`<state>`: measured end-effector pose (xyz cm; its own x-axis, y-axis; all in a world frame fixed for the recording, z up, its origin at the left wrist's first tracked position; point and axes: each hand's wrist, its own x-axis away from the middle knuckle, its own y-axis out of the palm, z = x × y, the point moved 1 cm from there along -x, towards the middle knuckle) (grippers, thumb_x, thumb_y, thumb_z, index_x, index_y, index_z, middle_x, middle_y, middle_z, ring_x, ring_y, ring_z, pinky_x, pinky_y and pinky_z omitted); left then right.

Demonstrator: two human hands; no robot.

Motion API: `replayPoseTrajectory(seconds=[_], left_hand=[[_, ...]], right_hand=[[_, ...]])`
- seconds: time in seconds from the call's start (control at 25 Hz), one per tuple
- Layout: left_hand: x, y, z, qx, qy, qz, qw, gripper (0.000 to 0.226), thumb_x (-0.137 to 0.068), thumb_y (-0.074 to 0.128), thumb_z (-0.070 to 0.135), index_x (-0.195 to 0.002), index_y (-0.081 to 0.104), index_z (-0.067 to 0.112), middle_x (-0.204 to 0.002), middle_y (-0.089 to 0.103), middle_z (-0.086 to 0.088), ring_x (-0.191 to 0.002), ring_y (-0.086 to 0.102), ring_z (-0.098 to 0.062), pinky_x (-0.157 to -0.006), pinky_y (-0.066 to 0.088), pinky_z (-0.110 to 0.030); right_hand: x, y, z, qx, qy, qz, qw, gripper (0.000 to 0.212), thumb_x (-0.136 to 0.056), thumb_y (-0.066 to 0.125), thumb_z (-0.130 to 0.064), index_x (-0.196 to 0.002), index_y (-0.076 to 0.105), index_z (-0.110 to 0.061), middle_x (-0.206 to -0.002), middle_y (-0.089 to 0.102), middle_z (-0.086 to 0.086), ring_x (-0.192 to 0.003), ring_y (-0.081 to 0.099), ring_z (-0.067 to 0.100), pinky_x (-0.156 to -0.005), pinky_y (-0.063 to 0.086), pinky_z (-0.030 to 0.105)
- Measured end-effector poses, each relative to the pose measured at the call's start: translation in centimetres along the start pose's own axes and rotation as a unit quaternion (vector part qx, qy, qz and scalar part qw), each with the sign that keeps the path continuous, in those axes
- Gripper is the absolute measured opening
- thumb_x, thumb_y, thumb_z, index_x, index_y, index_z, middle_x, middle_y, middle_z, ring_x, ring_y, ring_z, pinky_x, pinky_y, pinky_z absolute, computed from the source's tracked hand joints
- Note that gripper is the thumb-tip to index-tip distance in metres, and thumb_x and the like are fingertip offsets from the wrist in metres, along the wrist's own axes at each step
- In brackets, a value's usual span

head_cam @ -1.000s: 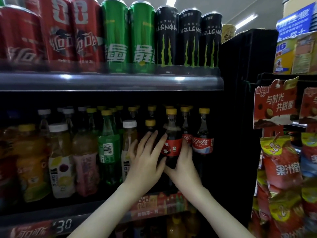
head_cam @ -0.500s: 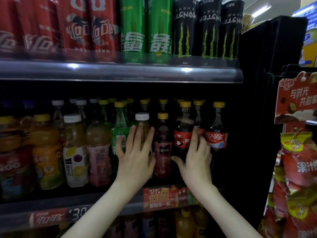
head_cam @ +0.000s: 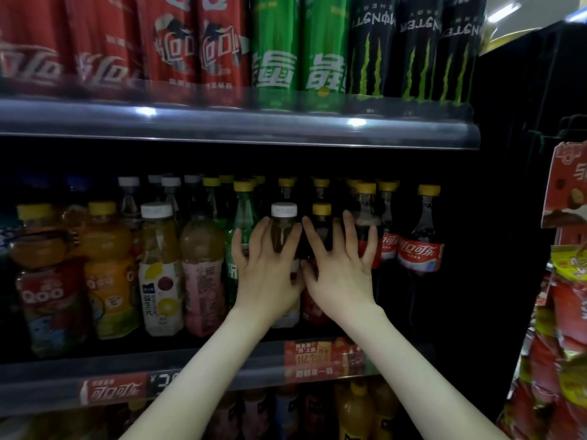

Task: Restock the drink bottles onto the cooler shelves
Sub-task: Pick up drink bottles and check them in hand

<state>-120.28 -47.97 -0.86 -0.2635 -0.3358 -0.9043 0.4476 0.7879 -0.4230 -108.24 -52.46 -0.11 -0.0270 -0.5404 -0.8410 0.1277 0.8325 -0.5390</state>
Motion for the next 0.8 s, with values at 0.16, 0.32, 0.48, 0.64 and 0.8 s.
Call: replayPoseTrajectory(seconds=[0.16, 0.32, 0.48, 0.64, 0.8], left_hand=[[0.7, -0.1, 0.3, 0.086, 0.0, 0.063, 0.994, 0.059, -0.073, 0.056, 0.036, -0.13, 0.046, 0.025, -0.131, 0.039, -0.019, -0.132, 0.026, -0.035, -0.109, 0.008, -0.049], [2.5, -1.3, 0.2, 0.194, 0.003, 0.115, 0.974, 0.054, -0.077, 0.06, 0.03, -0.128, 0.044, 0.026, -0.133, 0.03, -0.014, -0.132, 0.027, -0.033, -0.107, 0.024, -0.047], [4.2, -2.2, -0.8, 0.314, 0.073, 0.069, 0.944, 0.059, -0.084, 0.061, 0.027, -0.136, 0.033, 0.029, -0.139, 0.024, -0.011, -0.131, 0.034, -0.031, -0.1, 0.043, -0.032], [4.6, -2.7, -1.7, 0.303, 0.095, -0.014, 0.948, 0.075, -0.084, 0.062, 0.025, -0.141, 0.014, 0.033, -0.139, 0.024, -0.013, -0.116, 0.047, -0.039, -0.067, 0.058, -0.04], [5.5, -3.0, -1.8, 0.287, 0.134, 0.028, 0.948, 0.066, -0.088, 0.058, 0.028, -0.14, 0.018, 0.028, -0.135, 0.027, -0.017, -0.121, 0.04, -0.037, -0.077, 0.055, -0.042]], right_hand=[[-0.2, -0.4, 0.4, -0.03, -0.007, 0.015, 0.999, 0.059, -0.083, 0.035, -0.038, -0.14, 0.045, -0.025, -0.132, 0.05, 0.023, -0.14, 0.018, 0.034, -0.112, -0.011, 0.053], [1.3, -1.3, 0.9, -0.105, -0.043, 0.063, 0.992, 0.058, -0.083, 0.062, -0.029, -0.137, 0.041, -0.028, -0.131, 0.038, 0.017, -0.137, 0.023, 0.036, -0.115, -0.001, 0.053], [3.5, -2.1, 1.0, -0.192, -0.107, 0.071, 0.973, 0.064, -0.083, 0.066, -0.027, -0.138, 0.035, -0.025, -0.137, 0.023, 0.013, -0.127, 0.038, 0.038, -0.094, 0.049, 0.043], [4.1, -2.3, 1.2, -0.208, -0.125, 0.014, 0.97, 0.074, -0.084, 0.067, -0.025, -0.144, 0.027, -0.033, -0.148, 0.015, 0.005, -0.109, 0.057, 0.036, -0.06, 0.054, 0.027], [5.4, -2.4, 1.3, -0.215, -0.155, 0.049, 0.963, 0.064, -0.087, 0.062, -0.026, -0.142, 0.029, -0.032, -0.146, 0.018, 0.007, -0.113, 0.055, 0.035, -0.064, 0.058, 0.031]])
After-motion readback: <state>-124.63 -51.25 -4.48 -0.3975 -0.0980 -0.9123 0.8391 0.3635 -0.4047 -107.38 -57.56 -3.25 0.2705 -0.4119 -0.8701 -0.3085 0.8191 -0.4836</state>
